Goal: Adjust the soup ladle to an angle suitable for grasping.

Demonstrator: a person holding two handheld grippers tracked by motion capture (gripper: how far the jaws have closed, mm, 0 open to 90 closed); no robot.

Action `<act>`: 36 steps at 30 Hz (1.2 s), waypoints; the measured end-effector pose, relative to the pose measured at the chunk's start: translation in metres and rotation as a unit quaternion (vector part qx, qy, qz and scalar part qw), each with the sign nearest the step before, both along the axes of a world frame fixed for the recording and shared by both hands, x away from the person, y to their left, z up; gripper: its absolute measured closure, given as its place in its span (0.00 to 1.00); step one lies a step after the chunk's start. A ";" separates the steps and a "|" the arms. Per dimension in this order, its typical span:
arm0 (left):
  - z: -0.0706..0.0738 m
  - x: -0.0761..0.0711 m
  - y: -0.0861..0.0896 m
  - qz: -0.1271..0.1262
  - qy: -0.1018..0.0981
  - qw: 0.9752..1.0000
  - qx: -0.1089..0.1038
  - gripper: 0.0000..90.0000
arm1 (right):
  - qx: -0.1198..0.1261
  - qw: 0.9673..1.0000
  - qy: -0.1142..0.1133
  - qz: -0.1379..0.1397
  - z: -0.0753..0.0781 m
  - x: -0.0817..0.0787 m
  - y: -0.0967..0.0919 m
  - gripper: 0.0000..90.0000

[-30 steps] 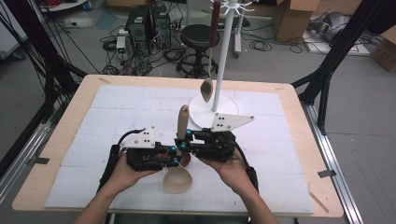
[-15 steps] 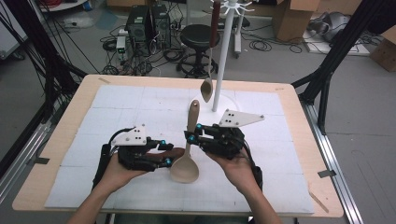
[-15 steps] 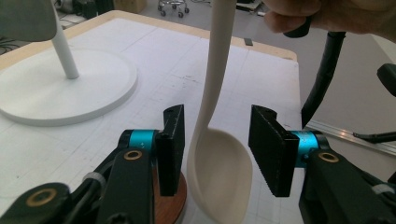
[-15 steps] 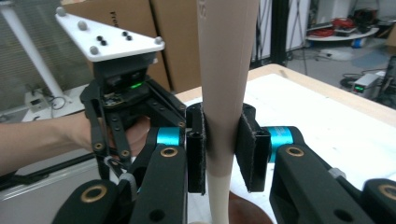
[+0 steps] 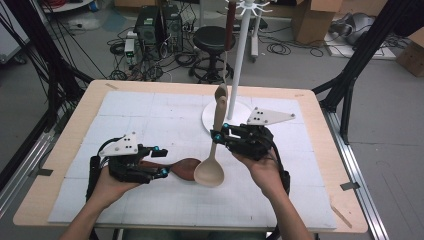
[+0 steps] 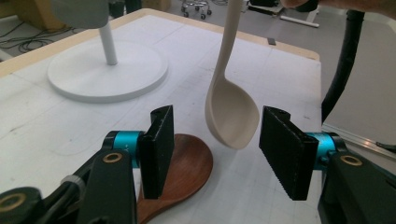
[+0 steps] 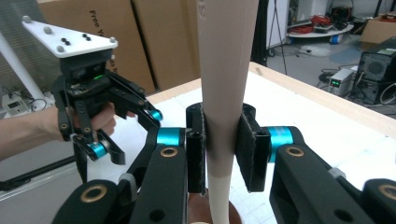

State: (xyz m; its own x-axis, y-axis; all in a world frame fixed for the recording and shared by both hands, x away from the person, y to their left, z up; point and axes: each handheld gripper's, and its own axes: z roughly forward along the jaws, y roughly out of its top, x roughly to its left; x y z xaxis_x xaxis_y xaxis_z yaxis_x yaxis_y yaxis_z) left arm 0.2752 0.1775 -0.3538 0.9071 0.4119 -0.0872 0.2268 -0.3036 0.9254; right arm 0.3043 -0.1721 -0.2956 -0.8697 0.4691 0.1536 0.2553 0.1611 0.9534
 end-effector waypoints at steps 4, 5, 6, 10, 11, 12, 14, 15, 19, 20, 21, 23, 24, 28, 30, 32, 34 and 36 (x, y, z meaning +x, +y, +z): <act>-0.003 0.000 0.007 0.014 0.003 1.000 -0.001 0.46 | 0.005 1.000 0.007 -0.008 -0.001 0.007 -0.006 0.84; -0.003 0.001 0.008 0.015 0.003 1.000 -0.001 0.45 | 0.006 1.000 0.007 -0.008 -0.001 0.009 -0.007 0.84; -0.004 0.001 0.010 0.019 0.003 1.000 -0.002 0.45 | 0.007 1.000 0.006 -0.009 -0.001 0.011 -0.008 0.84; -0.005 0.002 0.014 0.031 0.002 1.000 -0.001 0.41 | 0.010 1.000 0.008 -0.015 0.000 0.016 -0.013 0.84; -0.006 0.002 0.015 0.034 0.003 0.999 -0.002 0.40 | 0.010 1.000 0.009 -0.016 0.000 0.017 -0.014 0.84; -0.007 0.003 0.016 0.037 0.003 0.999 0.001 0.38 | 0.010 1.000 0.010 -0.017 0.001 0.019 -0.016 0.84; -0.008 0.005 0.018 0.045 0.004 0.999 0.002 0.36 | 0.003 1.000 0.008 -0.021 0.003 0.023 -0.018 0.84; -0.008 0.005 0.018 0.047 0.006 0.999 0.002 0.35 | 0.001 1.000 0.008 -0.023 0.005 0.026 -0.019 0.84; -0.009 0.007 0.021 0.059 0.008 0.998 0.002 0.31 | -0.002 1.000 0.004 -0.029 0.012 0.035 -0.025 0.84; -0.009 0.007 0.022 0.062 0.006 0.998 0.003 0.30 | -0.002 1.000 0.003 -0.031 0.015 0.038 -0.027 0.84; -0.009 0.007 0.022 0.064 0.006 0.998 0.004 0.30 | -0.001 0.999 0.003 -0.033 0.017 0.040 -0.028 0.84; -0.009 0.008 0.023 0.065 0.007 0.998 0.004 0.30 | -0.004 0.999 0.003 -0.036 0.021 0.045 -0.031 0.84; -0.009 0.008 0.023 0.066 0.007 0.998 0.004 0.30 | -0.004 0.999 0.001 -0.038 0.023 0.046 -0.033 0.84; -0.009 0.008 0.023 0.069 0.006 0.998 0.002 0.29 | -0.002 0.999 0.001 -0.040 0.030 0.051 -0.038 0.84; -0.008 0.008 0.024 0.069 0.005 0.998 0.003 0.29 | -0.004 0.999 0.000 -0.039 0.032 0.053 -0.039 0.84; -0.008 0.009 0.025 0.071 0.004 0.997 0.001 0.29 | -0.001 0.999 -0.003 -0.041 0.034 0.055 -0.040 0.84; -0.008 0.009 0.026 0.071 0.005 0.997 -0.001 0.29 | 0.001 0.999 -0.002 -0.040 0.037 0.057 -0.041 0.84; -0.008 0.009 0.026 0.073 0.005 0.997 -0.001 0.29 | 0.002 0.999 -0.002 -0.040 0.038 0.060 -0.041 0.84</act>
State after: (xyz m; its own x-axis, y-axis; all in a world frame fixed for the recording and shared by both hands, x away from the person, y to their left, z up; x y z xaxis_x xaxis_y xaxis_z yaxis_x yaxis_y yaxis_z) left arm 0.2841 0.2039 -0.3621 0.8363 0.5395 -0.0971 0.2779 -0.2647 0.9234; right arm 0.3642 -0.2133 -0.2575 -0.8300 0.5368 0.1516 0.2628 0.1365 0.9552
